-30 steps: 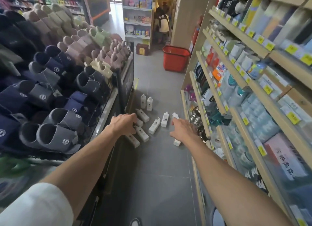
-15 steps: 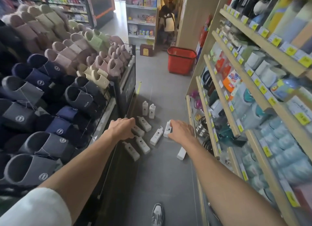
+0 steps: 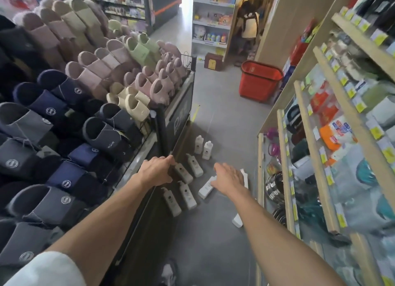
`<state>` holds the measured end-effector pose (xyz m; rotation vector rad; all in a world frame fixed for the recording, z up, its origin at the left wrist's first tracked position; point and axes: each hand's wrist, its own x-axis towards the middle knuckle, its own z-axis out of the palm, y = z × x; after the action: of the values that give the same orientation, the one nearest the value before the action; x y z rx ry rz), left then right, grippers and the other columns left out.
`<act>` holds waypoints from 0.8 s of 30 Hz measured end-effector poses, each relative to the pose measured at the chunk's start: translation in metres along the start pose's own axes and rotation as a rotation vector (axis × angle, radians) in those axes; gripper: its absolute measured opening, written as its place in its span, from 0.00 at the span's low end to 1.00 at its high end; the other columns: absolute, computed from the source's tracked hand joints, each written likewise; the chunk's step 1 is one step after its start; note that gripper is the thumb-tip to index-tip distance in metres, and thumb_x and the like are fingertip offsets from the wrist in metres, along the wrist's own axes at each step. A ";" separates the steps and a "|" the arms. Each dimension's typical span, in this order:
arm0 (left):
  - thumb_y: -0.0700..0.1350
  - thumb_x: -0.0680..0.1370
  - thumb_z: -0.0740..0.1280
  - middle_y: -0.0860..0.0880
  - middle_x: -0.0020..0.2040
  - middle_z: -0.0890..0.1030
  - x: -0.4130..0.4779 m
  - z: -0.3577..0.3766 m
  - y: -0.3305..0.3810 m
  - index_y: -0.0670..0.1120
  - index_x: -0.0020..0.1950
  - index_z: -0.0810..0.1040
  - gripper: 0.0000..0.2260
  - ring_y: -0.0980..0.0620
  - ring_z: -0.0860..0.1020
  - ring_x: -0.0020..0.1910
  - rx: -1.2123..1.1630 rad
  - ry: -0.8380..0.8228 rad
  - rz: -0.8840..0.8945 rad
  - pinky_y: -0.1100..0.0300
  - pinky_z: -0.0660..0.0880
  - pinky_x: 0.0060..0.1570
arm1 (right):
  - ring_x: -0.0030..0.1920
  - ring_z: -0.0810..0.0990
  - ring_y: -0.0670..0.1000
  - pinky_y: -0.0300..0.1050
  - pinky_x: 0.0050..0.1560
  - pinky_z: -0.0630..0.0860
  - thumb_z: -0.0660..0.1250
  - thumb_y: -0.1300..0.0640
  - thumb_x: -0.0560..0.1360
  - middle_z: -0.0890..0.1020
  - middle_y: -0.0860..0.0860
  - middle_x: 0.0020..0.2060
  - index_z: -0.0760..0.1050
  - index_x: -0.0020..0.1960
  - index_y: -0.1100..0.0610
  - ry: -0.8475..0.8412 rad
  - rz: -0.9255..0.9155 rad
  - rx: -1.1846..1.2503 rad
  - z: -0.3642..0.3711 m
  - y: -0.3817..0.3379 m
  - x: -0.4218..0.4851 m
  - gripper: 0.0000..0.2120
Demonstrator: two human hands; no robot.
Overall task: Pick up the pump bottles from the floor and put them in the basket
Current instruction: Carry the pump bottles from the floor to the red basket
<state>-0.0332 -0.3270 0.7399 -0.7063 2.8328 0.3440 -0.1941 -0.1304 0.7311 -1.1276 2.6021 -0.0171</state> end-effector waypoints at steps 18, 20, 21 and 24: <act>0.50 0.75 0.71 0.49 0.61 0.75 0.167 0.025 -0.060 0.53 0.69 0.66 0.25 0.46 0.73 0.60 0.000 -0.042 -0.084 0.49 0.71 0.56 | 0.63 0.72 0.57 0.53 0.58 0.72 0.68 0.50 0.77 0.75 0.53 0.63 0.70 0.65 0.52 -0.035 0.001 -0.026 0.010 -0.001 0.184 0.19; 0.50 0.76 0.71 0.50 0.61 0.75 0.188 0.050 -0.067 0.53 0.71 0.66 0.26 0.48 0.73 0.60 -0.011 -0.023 -0.105 0.51 0.71 0.55 | 0.63 0.72 0.57 0.53 0.59 0.72 0.67 0.51 0.77 0.75 0.53 0.63 0.70 0.65 0.51 -0.029 -0.015 -0.032 0.028 0.004 0.211 0.18; 0.50 0.76 0.71 0.50 0.62 0.74 0.197 0.066 -0.070 0.53 0.71 0.66 0.26 0.48 0.72 0.60 -0.019 -0.019 -0.115 0.51 0.70 0.56 | 0.63 0.72 0.57 0.53 0.59 0.71 0.67 0.51 0.77 0.75 0.53 0.63 0.70 0.66 0.51 -0.020 -0.023 -0.031 0.042 0.006 0.225 0.18; 0.51 0.76 0.72 0.50 0.64 0.74 0.229 0.125 -0.079 0.54 0.73 0.64 0.28 0.47 0.72 0.62 -0.023 -0.049 -0.143 0.50 0.70 0.58 | 0.65 0.71 0.57 0.54 0.59 0.70 0.67 0.50 0.77 0.74 0.53 0.63 0.70 0.65 0.52 -0.030 -0.054 -0.013 0.096 0.011 0.263 0.18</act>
<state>-0.1758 -0.4600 0.5501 -0.8864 2.7174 0.3655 -0.3446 -0.3006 0.5671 -1.1925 2.5485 0.0053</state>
